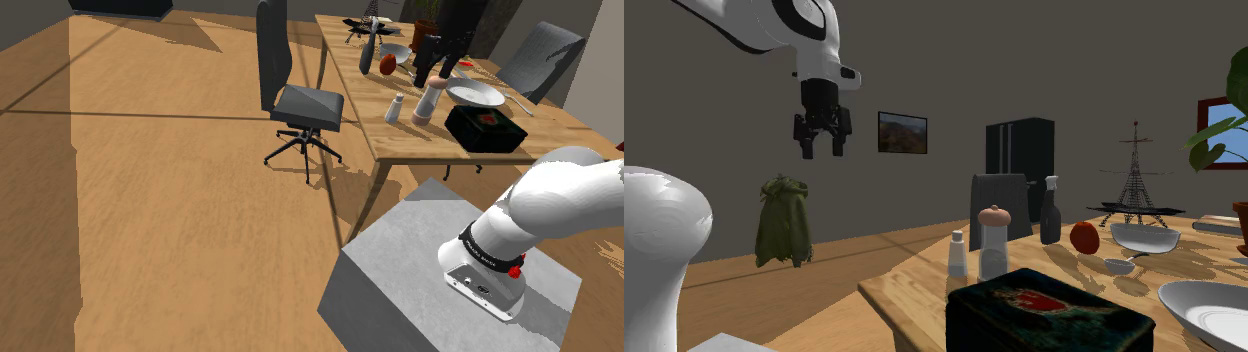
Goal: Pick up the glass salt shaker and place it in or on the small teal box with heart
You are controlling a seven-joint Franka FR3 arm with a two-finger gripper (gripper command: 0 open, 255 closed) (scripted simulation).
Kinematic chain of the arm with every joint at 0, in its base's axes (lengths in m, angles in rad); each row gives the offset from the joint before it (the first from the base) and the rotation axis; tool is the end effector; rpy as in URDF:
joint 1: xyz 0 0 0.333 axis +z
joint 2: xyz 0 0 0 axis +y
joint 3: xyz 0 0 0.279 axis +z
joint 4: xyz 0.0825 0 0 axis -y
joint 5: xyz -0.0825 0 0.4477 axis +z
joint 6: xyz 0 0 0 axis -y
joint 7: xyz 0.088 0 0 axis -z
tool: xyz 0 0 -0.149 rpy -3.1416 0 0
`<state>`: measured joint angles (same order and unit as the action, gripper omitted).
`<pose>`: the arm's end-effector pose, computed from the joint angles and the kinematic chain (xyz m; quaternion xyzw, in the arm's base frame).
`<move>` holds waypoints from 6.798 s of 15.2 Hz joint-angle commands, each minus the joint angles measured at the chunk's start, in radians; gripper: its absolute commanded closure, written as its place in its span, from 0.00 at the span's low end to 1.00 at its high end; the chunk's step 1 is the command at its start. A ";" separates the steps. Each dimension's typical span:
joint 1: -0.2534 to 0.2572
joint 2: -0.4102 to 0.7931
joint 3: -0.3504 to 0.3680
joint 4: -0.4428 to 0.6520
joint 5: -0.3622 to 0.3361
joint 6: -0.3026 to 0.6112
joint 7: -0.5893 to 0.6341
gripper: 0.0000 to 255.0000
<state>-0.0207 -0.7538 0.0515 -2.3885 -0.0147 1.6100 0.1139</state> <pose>0.4055 0.0104 0.4952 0.9984 -0.0483 -0.0110 0.0257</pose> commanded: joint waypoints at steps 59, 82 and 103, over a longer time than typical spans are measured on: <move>-0.162 0.916 -0.378 0.434 0.099 0.355 -0.537 1.00; -0.159 0.845 -0.382 0.660 0.070 0.062 -0.511 1.00; -0.313 0.632 -0.543 0.551 -0.062 -0.024 -0.801 1.00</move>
<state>-0.3223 -0.1195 -0.4780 -1.8443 -0.0698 1.5937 -0.6624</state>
